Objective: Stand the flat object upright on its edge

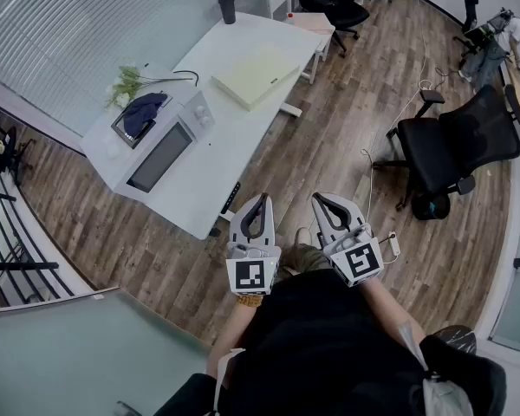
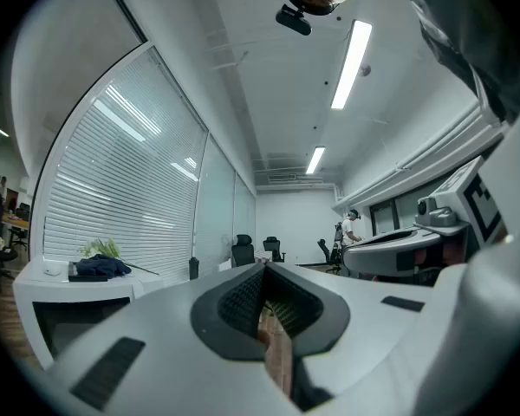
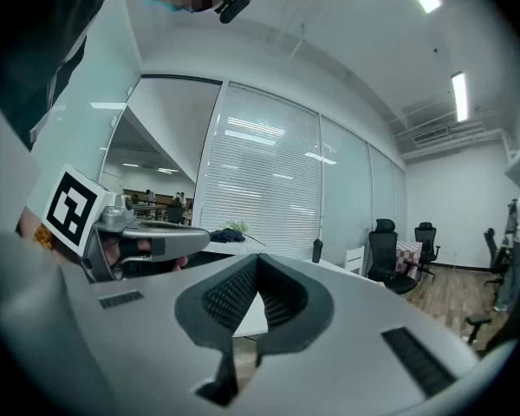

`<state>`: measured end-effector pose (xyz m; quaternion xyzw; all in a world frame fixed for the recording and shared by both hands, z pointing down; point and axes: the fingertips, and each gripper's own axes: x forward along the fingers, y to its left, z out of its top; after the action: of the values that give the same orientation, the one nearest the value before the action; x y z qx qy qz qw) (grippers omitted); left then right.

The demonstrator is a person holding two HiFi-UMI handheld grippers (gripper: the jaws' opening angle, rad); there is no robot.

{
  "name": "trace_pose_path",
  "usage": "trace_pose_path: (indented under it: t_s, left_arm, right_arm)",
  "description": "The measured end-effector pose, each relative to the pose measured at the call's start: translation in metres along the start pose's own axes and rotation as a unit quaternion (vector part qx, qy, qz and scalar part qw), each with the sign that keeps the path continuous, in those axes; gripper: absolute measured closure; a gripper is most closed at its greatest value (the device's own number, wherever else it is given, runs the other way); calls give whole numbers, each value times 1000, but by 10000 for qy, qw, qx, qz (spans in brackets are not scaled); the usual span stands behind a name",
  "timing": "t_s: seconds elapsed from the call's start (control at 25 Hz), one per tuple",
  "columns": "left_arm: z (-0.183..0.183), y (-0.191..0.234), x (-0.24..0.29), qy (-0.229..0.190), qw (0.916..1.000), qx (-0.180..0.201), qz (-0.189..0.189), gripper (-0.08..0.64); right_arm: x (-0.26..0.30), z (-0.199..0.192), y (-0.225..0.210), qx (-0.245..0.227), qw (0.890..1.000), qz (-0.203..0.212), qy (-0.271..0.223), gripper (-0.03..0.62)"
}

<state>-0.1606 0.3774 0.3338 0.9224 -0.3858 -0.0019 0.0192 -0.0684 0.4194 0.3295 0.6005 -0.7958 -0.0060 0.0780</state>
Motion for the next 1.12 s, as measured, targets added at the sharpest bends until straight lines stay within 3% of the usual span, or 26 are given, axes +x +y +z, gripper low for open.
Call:
trace_pose_path:
  t_s: [0.16,0.4,0.68,0.84,0.96,1.12]
  left_arm:
    - [-8,6,6,130,9999,10,44,552]
    - [-21,11,25,308,9992,83,244,552]
    - [-38,20,85,686,9955,158,632,552]
    - [-44,11,139,680,9950,164,715,552]
    - [-49,-7,180,687,9947,219,739,552]
    - [-49,-12,224,830,9909,180,1047,552]
  right_arm:
    - [4,0,-18,163,9995,-62,-248,585]
    - [17,-12,-66,-241,9994,-189,-136,584]
    - [63,-37,-156,-265,9996,-30,-65,584]
    - [97,-50,-212,-74,9997,250,-36,584]
    - [119,-65,-240,54,9970,770,39,584]
    - [157,-65,-272,-43,9914,1306,-76,584]
